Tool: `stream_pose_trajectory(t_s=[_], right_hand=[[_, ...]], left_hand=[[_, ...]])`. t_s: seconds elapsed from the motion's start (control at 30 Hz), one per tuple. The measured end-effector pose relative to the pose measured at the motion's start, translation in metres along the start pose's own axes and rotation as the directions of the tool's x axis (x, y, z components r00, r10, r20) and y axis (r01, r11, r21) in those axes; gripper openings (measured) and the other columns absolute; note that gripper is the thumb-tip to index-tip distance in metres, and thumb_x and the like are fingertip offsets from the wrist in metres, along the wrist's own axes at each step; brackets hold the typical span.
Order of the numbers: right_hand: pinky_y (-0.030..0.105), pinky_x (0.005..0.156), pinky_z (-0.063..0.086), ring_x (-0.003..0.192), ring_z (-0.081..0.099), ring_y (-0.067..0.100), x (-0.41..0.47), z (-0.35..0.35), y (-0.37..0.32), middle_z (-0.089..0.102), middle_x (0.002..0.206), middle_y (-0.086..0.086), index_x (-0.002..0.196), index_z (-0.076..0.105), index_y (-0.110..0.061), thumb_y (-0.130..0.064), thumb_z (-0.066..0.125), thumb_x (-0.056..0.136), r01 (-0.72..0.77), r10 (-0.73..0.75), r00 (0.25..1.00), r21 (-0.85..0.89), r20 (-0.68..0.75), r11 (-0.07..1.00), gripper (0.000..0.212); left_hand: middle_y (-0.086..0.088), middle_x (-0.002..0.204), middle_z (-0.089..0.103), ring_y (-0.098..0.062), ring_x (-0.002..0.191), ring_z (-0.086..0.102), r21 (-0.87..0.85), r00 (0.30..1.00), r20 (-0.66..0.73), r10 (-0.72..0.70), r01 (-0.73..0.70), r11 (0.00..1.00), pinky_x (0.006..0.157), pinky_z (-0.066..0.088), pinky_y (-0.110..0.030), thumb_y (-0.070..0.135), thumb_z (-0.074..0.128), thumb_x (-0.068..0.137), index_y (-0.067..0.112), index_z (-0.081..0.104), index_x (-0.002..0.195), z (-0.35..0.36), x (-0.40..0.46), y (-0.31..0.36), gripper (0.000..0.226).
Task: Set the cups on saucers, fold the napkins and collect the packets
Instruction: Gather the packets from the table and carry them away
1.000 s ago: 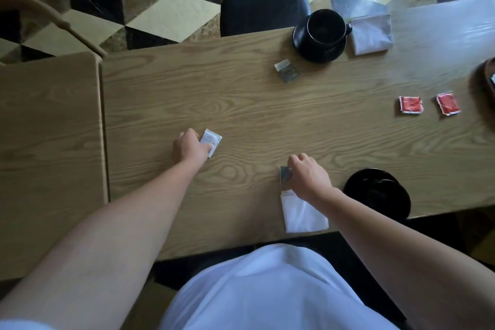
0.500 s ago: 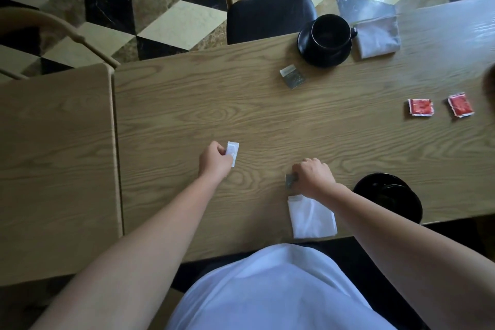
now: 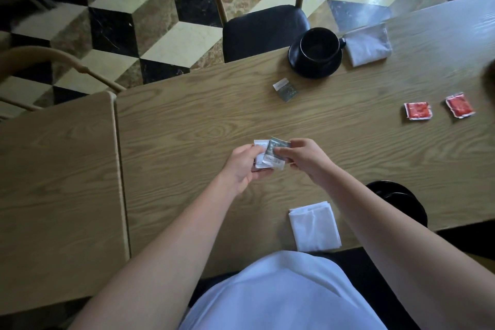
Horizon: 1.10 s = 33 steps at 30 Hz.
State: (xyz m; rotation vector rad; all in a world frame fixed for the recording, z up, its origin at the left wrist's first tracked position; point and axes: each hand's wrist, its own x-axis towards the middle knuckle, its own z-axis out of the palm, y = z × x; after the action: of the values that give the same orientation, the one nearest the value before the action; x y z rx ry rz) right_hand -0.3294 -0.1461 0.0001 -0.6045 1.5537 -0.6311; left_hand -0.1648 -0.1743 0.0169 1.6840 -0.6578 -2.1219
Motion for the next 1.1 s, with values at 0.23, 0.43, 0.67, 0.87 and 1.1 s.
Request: stream_pose_trajectory(t_s=[0.23,0.43,0.67,0.87,1.1], right_hand=[[0.021,0.052,0.048,0.064,0.061,0.01,0.055,-0.019,-0.037,0.068,0.074,-0.001,0.088,0.068,-0.014,-0.038,0.079,0.082,0.047,-0.05,0.998,-0.124,-0.023,0.991,0.028],[0.03,0.075,0.046,0.104,0.065,0.027,0.14,-0.044,-0.073,0.07,0.11,0.01,0.113,0.066,-0.008,-0.04,0.07,0.086,-0.012,-0.15,0.939,-0.467,-0.308,0.884,0.042],[0.044,0.099,0.045,0.126,0.049,0.037,0.173,-0.032,-0.08,0.05,0.132,0.017,0.126,0.054,-0.007,-0.039,0.068,0.091,-0.091,-0.225,0.908,-0.692,-0.353,0.717,0.05],[0.032,0.075,0.048,0.101,0.061,0.027,0.156,-0.035,-0.074,0.066,0.108,0.009,0.106,0.063,-0.01,-0.032,0.069,0.086,-0.013,-0.184,0.939,-0.563,-0.292,0.826,0.031],[0.022,0.043,0.026,0.047,0.036,0.006,0.071,-0.068,-0.037,0.051,0.054,-0.008,0.07,0.053,-0.023,-0.028,0.081,0.079,0.004,0.023,0.994,0.242,-0.106,0.97,0.03]], left_hand=[[-0.014,0.092,0.07,-0.017,0.065,0.072,-0.011,0.998,-0.059,0.027,-0.028,1.0,0.06,0.061,-0.031,-0.01,0.055,0.093,0.001,0.058,0.117,0.014,0.025,0.025,0.026],[-0.018,0.095,0.07,-0.027,0.074,0.072,-0.113,0.991,-0.137,0.004,-0.019,0.993,0.059,0.063,-0.033,-0.012,0.052,0.093,0.004,0.057,0.107,0.017,0.05,0.039,0.022],[-0.011,0.091,0.07,-0.025,0.075,0.07,-0.147,0.978,-0.208,-0.024,-0.006,0.989,0.065,0.061,-0.037,-0.011,0.05,0.092,0.012,0.058,0.096,0.024,0.069,0.047,0.026],[-0.014,0.094,0.07,-0.026,0.078,0.069,-0.204,0.968,-0.242,-0.068,0.018,0.979,0.053,0.06,-0.032,-0.01,0.046,0.092,0.012,0.059,0.099,0.026,0.075,0.051,0.027],[-0.019,0.095,0.068,-0.029,0.077,0.067,-0.155,0.976,-0.197,-0.091,0.06,0.986,0.064,0.061,-0.043,-0.01,0.038,0.09,0.007,0.058,0.11,0.068,0.072,0.053,0.032]])
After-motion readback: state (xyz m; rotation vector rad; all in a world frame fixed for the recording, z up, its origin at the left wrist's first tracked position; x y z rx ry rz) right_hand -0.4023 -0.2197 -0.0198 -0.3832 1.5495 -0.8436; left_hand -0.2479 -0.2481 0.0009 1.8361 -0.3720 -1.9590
